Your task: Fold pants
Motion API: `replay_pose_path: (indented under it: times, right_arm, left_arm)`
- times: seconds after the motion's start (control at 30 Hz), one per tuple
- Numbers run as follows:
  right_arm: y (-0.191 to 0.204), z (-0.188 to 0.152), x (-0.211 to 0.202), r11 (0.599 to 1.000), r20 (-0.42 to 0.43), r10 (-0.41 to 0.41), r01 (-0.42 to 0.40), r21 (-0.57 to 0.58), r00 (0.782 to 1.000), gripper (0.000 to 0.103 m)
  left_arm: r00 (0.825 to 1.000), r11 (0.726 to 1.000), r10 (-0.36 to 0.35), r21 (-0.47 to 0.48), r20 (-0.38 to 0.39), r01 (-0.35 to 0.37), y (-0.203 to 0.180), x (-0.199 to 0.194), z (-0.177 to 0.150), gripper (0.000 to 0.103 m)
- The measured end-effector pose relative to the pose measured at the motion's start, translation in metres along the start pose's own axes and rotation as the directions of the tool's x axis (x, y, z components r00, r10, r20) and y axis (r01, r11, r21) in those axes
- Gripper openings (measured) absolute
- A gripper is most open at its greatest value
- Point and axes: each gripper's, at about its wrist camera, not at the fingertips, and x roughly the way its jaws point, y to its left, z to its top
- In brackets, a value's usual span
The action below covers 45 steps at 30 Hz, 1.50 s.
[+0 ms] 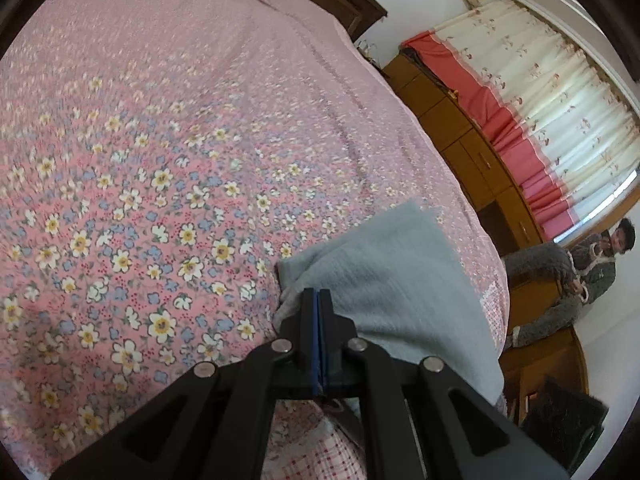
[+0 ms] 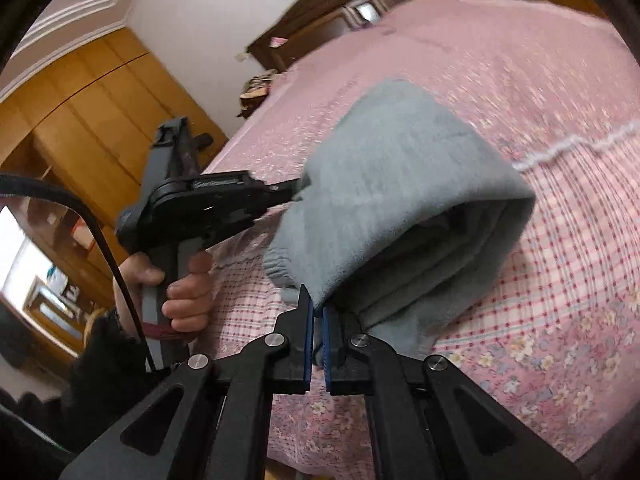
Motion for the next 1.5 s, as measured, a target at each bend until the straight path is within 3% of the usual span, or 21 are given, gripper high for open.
replay_pose_path:
  times: [0.07,0.13,0.23,0.27,0.3,0.37,0.43,0.53,0.6,0.7,0.77,0.83,0.97,1.07,1.17,1.3,1.4,1.5]
  right_arm:
    - [0.005,0.001,-0.007,1.0,-0.036,0.015,-0.016,-0.02,0.999,0.01]
    - [0.021,-0.002,-0.024,0.991,-0.055,0.072,-0.078,-0.107,0.996,0.027]
    - [0.042,0.01,-0.057,0.974,0.067,0.086,-0.07,-0.214,0.994,0.03]
    - [0.043,0.021,-0.062,0.974,0.108,0.073,-0.047,-0.22,0.992,0.03]
    - [0.041,0.031,-0.065,0.974,0.135,0.066,-0.034,-0.222,0.989,0.03]
    - [0.035,0.063,-0.057,0.973,0.177,-0.021,0.061,-0.221,0.984,0.03]
    - [0.029,0.086,-0.038,0.965,0.155,-0.064,0.101,-0.244,0.986,0.03]
    - [0.012,0.112,0.005,0.976,0.08,-0.04,0.056,-0.211,0.996,0.03]
    - [0.004,0.121,0.034,0.983,-0.023,0.008,-0.012,-0.185,1.0,0.03]
    - [-0.005,0.116,0.066,0.984,-0.082,-0.06,0.045,-0.175,0.995,0.03]
    - [-0.021,0.11,0.07,0.995,-0.062,-0.018,0.012,-0.103,0.998,0.03]
    - [-0.033,0.101,0.071,0.998,-0.043,0.01,-0.012,-0.054,0.999,0.029]
    - [-0.031,0.091,0.07,0.995,-0.016,-0.019,0.017,-0.102,1.0,0.028]
    - [-0.025,0.086,0.072,0.989,-0.006,-0.041,0.04,-0.143,0.999,0.028]
    - [-0.021,0.082,0.075,0.985,0.004,-0.04,0.04,-0.17,0.999,0.028]
    - [-0.017,0.077,0.069,0.978,0.017,-0.052,0.054,-0.202,0.999,0.027]
    - [-0.016,0.08,0.062,0.977,0.026,-0.041,0.046,-0.21,0.999,0.027]
    - [-0.024,0.092,0.031,0.986,0.09,0.028,-0.012,-0.167,0.996,0.028]
  left_arm:
    - [1.0,1.0,-0.005,0.012,0.015,0.005,-0.007,-0.013,-0.001,0.002]
    - [0.999,0.999,-0.003,0.036,0.046,0.002,-0.015,-0.033,-0.005,0.003]
    - [0.994,0.994,-0.102,0.043,0.049,0.1,-0.025,-0.061,-0.017,0.003]
    - [0.99,0.99,-0.137,0.044,0.039,0.135,-0.029,-0.067,-0.023,0.01]
    - [0.985,0.984,-0.17,0.049,0.023,0.169,-0.034,-0.071,-0.035,0.028]
    - [0.986,0.982,-0.17,0.084,-0.007,0.169,-0.044,-0.069,-0.055,0.046]
    - [0.992,0.984,-0.113,0.133,-0.048,0.119,-0.054,-0.057,-0.075,0.045]
    - [0.994,0.982,-0.067,0.172,-0.083,0.08,-0.064,-0.037,-0.089,0.041]
    - [0.997,0.988,-0.046,0.145,-0.057,0.054,-0.064,-0.034,-0.093,0.036]
    - [0.997,0.991,-0.077,0.108,0.009,0.076,-0.061,-0.042,-0.098,0.036]
    - [0.994,0.991,-0.097,0.093,0.054,0.091,-0.059,-0.048,-0.099,0.036]
    - [0.99,0.99,-0.122,0.08,0.071,0.116,-0.058,-0.05,-0.099,0.029]
    - [0.988,0.987,-0.153,0.051,0.02,0.152,-0.055,-0.042,-0.1,0.013]
    - [0.992,0.99,-0.125,0.067,0.03,0.122,-0.057,-0.048,-0.11,0.006]
    - [0.998,0.994,-0.051,0.103,0.047,0.046,-0.059,-0.052,-0.137,0.004]
    - [1.0,1.0,0.013,0.022,-0.009,-0.013,-0.053,-0.041,-0.157,0.001]
    - [0.995,0.989,0.087,0.121,0.039,-0.091,-0.069,-0.042,-0.162,0.002]
    - [0.997,0.996,0.044,0.073,0.069,-0.049,-0.069,-0.058,-0.165,0.007]
